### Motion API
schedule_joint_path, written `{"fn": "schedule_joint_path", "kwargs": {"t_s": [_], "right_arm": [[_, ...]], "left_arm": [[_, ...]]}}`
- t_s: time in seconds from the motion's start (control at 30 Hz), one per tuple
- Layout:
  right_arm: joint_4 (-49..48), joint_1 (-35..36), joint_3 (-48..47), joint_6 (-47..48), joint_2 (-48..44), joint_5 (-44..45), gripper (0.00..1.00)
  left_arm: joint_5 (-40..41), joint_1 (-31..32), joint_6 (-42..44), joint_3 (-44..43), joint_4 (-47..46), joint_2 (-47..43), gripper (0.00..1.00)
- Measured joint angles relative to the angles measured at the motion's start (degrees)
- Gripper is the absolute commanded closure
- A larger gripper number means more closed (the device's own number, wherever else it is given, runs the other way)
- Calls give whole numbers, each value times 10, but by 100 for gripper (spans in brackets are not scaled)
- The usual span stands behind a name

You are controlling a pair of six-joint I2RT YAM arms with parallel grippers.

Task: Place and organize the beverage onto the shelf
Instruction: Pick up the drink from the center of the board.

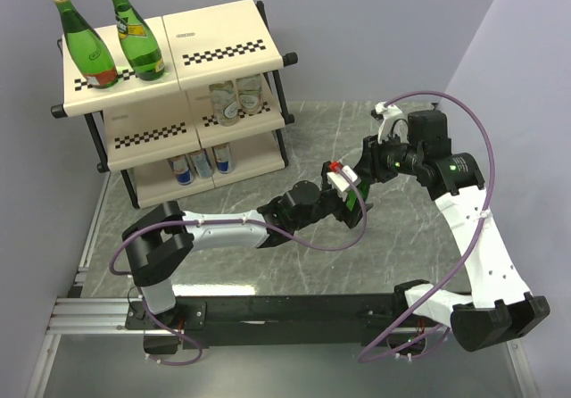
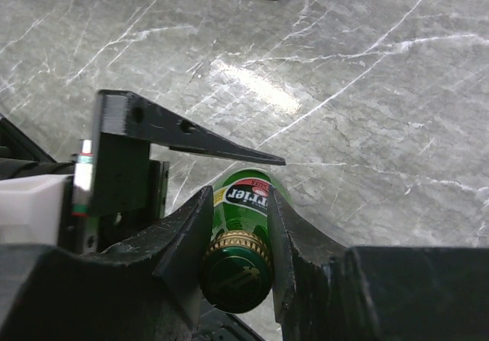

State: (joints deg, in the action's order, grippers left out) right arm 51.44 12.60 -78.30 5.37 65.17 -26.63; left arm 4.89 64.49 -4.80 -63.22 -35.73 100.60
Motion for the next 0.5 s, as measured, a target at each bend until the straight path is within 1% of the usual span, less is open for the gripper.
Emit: {"fn": "schedule_joint_path", "kwargs": {"t_s": [0.3,0.5], "right_arm": [[0,0,0,0,4,1,100],[0,0,0,0,6,1,100]], "left_arm": [[0,0,3,0,2,-6,10],[0,0,8,-1,6,-6,10]]}}
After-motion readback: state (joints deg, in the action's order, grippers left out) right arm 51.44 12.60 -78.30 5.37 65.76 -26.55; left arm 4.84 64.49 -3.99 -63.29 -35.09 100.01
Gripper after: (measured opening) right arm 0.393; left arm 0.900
